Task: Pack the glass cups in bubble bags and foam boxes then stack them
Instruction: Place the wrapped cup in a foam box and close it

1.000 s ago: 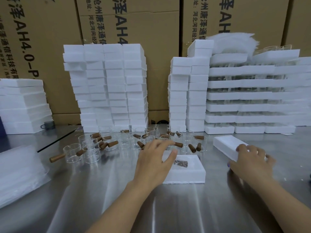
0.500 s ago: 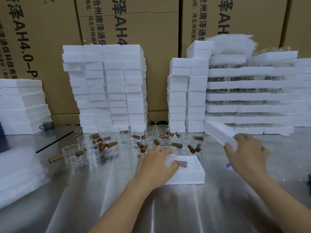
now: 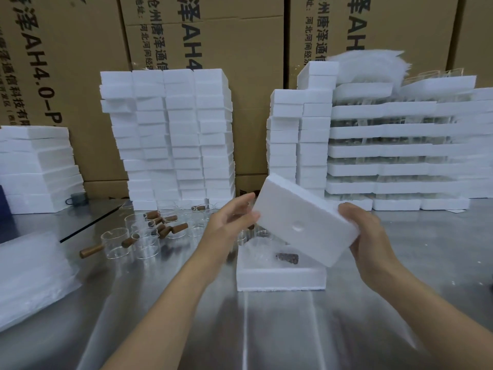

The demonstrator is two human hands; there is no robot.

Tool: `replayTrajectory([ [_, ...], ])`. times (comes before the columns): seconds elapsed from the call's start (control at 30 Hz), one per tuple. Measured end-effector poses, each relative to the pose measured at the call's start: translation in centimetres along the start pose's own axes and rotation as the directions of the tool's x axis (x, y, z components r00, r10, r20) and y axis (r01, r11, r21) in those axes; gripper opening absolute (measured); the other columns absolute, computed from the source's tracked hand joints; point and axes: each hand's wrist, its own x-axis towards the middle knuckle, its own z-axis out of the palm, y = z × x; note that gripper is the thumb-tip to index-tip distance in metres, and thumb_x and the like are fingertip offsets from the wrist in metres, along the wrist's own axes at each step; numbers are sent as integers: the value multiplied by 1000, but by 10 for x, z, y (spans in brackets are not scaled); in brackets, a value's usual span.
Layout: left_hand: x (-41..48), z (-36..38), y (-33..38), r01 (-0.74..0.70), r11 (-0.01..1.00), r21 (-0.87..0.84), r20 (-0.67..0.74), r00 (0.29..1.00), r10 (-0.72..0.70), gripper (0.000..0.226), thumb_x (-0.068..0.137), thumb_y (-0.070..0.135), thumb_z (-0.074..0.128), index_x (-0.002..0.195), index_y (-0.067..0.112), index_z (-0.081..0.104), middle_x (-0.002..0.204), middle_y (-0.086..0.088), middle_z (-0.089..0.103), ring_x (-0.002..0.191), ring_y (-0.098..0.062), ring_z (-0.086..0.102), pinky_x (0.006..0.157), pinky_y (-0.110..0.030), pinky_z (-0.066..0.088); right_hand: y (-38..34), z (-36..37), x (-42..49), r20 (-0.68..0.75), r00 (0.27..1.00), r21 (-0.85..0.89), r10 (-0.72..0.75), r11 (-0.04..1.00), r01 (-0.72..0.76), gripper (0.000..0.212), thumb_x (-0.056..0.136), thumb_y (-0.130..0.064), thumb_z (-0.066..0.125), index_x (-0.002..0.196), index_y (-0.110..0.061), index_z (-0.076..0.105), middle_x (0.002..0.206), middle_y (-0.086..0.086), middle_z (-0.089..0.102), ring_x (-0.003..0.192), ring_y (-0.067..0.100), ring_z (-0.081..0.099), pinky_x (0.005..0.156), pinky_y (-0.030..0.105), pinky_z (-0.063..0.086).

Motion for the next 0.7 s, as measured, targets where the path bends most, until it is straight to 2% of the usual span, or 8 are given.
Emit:
replayTrajectory([
  [0.1, 1, -8, 0, 73, 997, 18, 83, 994, -74, 39, 82, 52, 77, 119, 40, 82, 121, 11, 79, 103, 0, 70, 90, -30, 44, -5, -7, 4, 35, 982, 77, 185, 979, -187, 40, 82, -61, 60, 76, -22, 67, 80, 2, 66, 71, 25, 59, 64, 35, 38],
  [0.17, 0, -8, -3, 118, 992, 34, 136, 983, -121, 45, 78, 57, 80, 115, 32, 84, 118, 6, 80, 102, -11, 67, 86, -35, 41, -2, -13, 8, 106, 961, 84, 257, 960, -267, 50, 78, -70, 64, 92, -23, 72, 91, 4, 73, 79, 25, 67, 69, 37, 43],
  [0.27, 0, -9, -3, 152, 988, 28, 72, 985, -154, 48, 74, 61, 81, 104, 23, 85, 100, 2, 80, 90, -15, 66, 82, -37, 42, 6, -17, 13, 155, 949, 103, 276, 950, -293, 61, 72, -74, 69, 107, -25, 73, 100, 4, 76, 87, 25, 71, 79, 41, 49],
  [0.37, 3, -20, -3, 224, 974, 44, 11, 974, -224, 44, 83, 54, 82, 109, 19, 83, 98, 0, 82, 85, -15, 69, 80, -32, 46, 16, -16, 15, 185, 948, 73, 259, 958, -276, 48, 77, -59, 74, 118, -35, 70, 115, 1, 77, 93, 19, 72, 86, 39, 50],
  [0.43, 3, -28, -4, 281, 957, 71, 28, 959, -284, 41, 89, 49, 82, 114, 18, 78, 94, -2, 79, 79, -16, 67, 72, -28, 47, 24, -16, 16, 168, 949, 82, 265, 956, -282, 47, 86, -35, 76, 131, -34, 63, 124, 3, 74, 101, 23, 70, 90, 43, 50],
  [0.5, 3, -34, -7, 346, 935, 78, 55, 935, -351, 48, 83, 49, 84, 117, 17, 72, 91, -7, 76, 75, -19, 66, 66, -28, 48, 31, -15, 15, 167, 949, 52, 267, 959, -279, 42, 93, -20, 73, 132, -29, 61, 126, 6, 74, 106, 28, 71, 95, 46, 52],
  [0.57, 4, -38, -11, 398, 912, 102, 88, 910, -406, 55, 77, 49, 83, 121, 19, 69, 87, -7, 75, 72, -21, 66, 61, -27, 47, 34, -13, 13, 170, 948, -23, 269, 963, -269, 35, 94, -23, 72, 127, -29, 64, 120, 6, 77, 104, 28, 74, 94, 45, 54],
  [0.7, 5, -42, -20, 447, 874, 191, 140, 869, -475, 57, 77, 52, 79, 125, 23, 67, 85, -7, 73, 70, -21, 67, 59, -29, 41, 41, -11, 11, 101, 956, -185, 277, 949, -255, 23, 96, -30, 70, 119, -31, 68, 109, 2, 79, 89, 17, 73, 76, 33, 53],
])
